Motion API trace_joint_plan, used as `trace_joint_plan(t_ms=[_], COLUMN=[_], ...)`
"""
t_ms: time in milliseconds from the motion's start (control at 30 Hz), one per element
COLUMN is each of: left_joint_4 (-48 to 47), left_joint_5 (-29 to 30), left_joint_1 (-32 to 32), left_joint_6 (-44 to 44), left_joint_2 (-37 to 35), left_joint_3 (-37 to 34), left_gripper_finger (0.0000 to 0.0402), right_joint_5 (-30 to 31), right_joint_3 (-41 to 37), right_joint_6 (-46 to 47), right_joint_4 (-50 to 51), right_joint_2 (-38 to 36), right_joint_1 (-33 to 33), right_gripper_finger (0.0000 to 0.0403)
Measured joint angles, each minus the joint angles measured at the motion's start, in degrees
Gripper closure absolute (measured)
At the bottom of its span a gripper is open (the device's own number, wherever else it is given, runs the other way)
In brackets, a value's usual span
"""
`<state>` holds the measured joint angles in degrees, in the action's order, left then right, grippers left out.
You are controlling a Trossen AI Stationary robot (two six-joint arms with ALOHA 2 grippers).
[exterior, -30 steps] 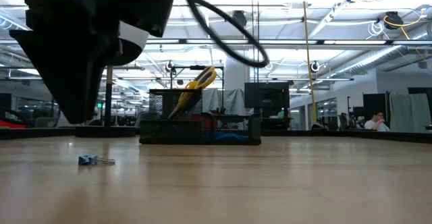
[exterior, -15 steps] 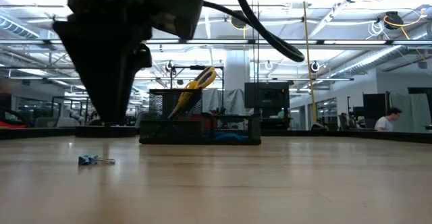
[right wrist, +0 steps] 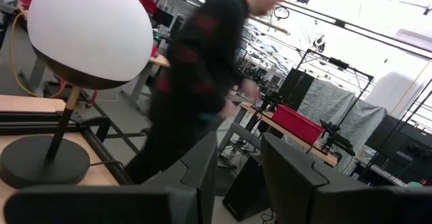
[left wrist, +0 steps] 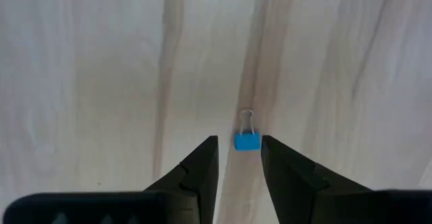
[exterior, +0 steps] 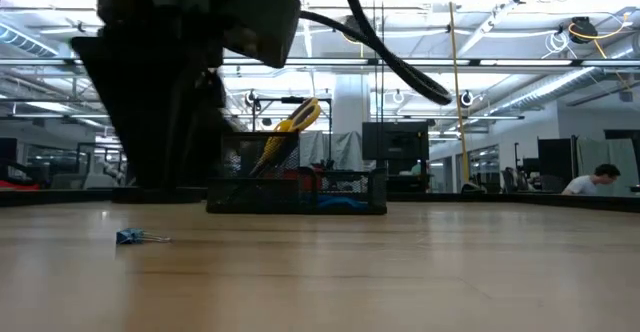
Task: Pick and place office supplies into organizer
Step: Put the blue binder clip into the black mesh desk organizer
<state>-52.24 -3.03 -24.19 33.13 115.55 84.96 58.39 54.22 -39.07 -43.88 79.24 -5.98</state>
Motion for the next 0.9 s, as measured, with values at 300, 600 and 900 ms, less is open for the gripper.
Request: trace_joint_plan(t_ms=[300,600,900], left_joint_4=[2.57,5.83,7.74], left_joint_5=[-2.52,-4.61,-4.50], left_joint_1=[-0.32,-0.32,-0.32], left_joint_6=[0.97,-0.05,-1.17], left_joint_2=[0.02,0.02,0.02], left_joint_3=[-4.10,-4.73,-4.73], left_gripper_finger=[0.0282,0.0282,0.0282], right_joint_5=[0.00,0.00,0.00], right_joint_3=[0.00,0.00,0.00], right_joint_6=[0.00,0.00,0.01], right_joint_4=[-0.02,0.00,0.00], right_joint_2=[0.00,0.00,0.00], right_joint_1=[0.01,-0.01,0.00], right_gripper_finger=[0.0298,0.0298,0.0298])
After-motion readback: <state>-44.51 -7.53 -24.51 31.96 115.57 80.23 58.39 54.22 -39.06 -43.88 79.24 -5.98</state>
